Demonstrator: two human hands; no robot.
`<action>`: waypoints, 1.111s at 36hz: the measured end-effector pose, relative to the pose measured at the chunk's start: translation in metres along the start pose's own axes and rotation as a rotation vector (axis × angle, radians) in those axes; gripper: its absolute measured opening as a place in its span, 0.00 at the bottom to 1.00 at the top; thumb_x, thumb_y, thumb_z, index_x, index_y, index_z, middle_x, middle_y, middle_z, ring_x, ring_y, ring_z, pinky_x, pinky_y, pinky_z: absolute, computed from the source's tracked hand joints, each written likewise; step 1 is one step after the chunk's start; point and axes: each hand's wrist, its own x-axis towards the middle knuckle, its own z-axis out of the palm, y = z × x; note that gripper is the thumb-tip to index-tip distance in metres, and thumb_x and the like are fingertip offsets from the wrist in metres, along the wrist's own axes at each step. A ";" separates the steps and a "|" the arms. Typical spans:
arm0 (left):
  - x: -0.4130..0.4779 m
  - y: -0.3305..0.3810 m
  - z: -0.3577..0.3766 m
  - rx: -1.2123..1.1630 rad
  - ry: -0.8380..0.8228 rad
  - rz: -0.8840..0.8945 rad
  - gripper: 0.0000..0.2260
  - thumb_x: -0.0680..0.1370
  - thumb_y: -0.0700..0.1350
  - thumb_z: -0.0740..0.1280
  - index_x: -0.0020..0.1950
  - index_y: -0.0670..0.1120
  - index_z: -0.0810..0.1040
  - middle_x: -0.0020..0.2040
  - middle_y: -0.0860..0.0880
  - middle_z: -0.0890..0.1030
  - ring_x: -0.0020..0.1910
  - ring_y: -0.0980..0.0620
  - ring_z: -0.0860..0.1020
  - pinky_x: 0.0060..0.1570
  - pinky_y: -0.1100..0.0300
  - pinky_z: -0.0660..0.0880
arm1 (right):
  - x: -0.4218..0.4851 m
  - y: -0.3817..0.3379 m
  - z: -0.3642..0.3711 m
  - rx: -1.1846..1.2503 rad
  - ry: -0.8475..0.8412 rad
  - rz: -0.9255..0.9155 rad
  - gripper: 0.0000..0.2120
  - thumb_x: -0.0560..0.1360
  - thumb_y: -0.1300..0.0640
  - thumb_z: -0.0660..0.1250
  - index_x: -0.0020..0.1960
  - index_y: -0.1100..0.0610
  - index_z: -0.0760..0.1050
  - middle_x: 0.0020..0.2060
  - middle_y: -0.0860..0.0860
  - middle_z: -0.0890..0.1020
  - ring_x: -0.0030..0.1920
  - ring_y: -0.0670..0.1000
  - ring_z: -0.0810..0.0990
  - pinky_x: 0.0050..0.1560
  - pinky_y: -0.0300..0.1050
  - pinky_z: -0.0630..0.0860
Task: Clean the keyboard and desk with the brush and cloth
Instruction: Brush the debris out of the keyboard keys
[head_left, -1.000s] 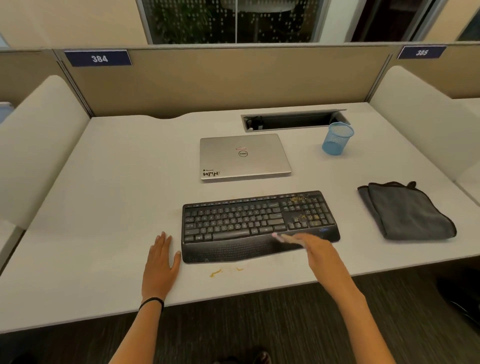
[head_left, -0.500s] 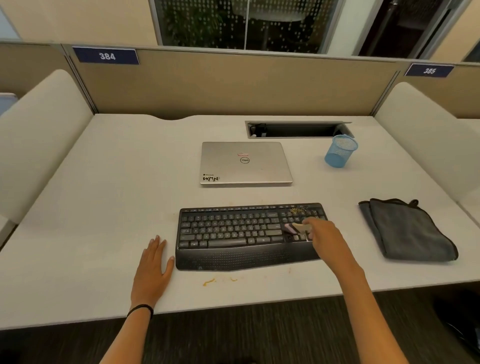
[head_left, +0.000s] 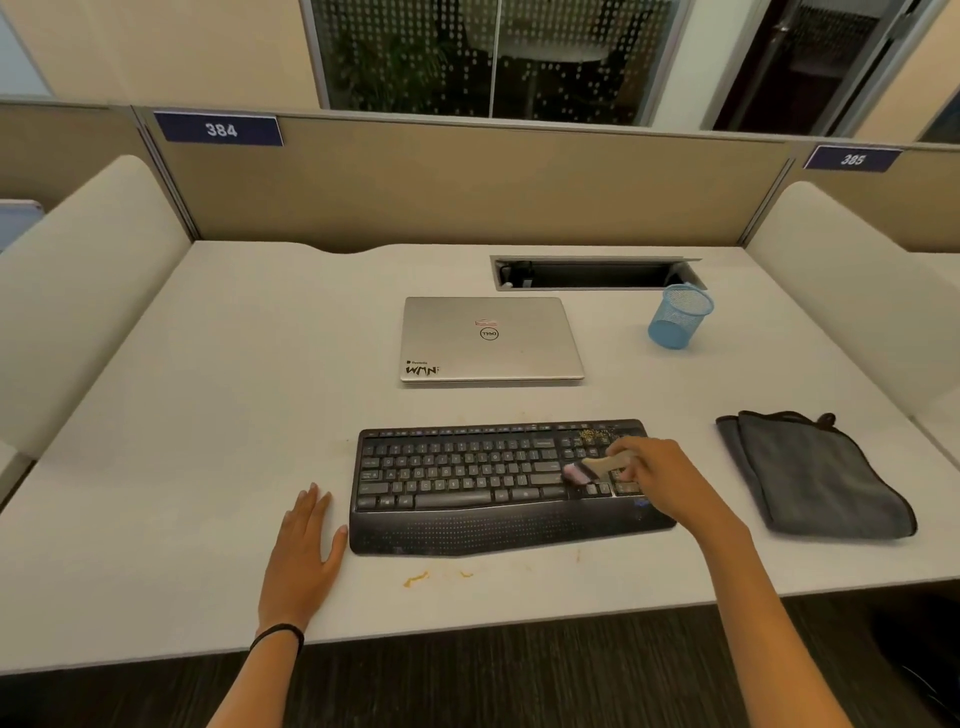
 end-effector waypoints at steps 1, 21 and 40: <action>0.000 0.000 0.000 0.000 0.001 0.001 0.27 0.80 0.49 0.61 0.76 0.44 0.56 0.77 0.49 0.53 0.74 0.57 0.48 0.73 0.58 0.46 | 0.002 0.002 0.000 -0.020 0.007 0.004 0.15 0.77 0.69 0.57 0.57 0.57 0.76 0.42 0.55 0.79 0.40 0.51 0.78 0.37 0.37 0.73; -0.001 0.000 -0.001 0.004 -0.015 -0.012 0.28 0.80 0.49 0.60 0.77 0.45 0.55 0.77 0.52 0.50 0.74 0.58 0.47 0.73 0.59 0.44 | 0.003 0.015 -0.006 0.161 0.053 -0.017 0.15 0.78 0.68 0.55 0.52 0.54 0.76 0.41 0.54 0.81 0.40 0.48 0.81 0.36 0.35 0.74; -0.001 0.000 0.000 -0.006 -0.006 -0.005 0.28 0.80 0.50 0.60 0.77 0.45 0.55 0.77 0.52 0.51 0.74 0.58 0.47 0.73 0.58 0.45 | 0.011 0.030 0.004 0.125 0.265 0.137 0.12 0.76 0.67 0.56 0.50 0.58 0.77 0.48 0.58 0.80 0.38 0.46 0.78 0.31 0.33 0.74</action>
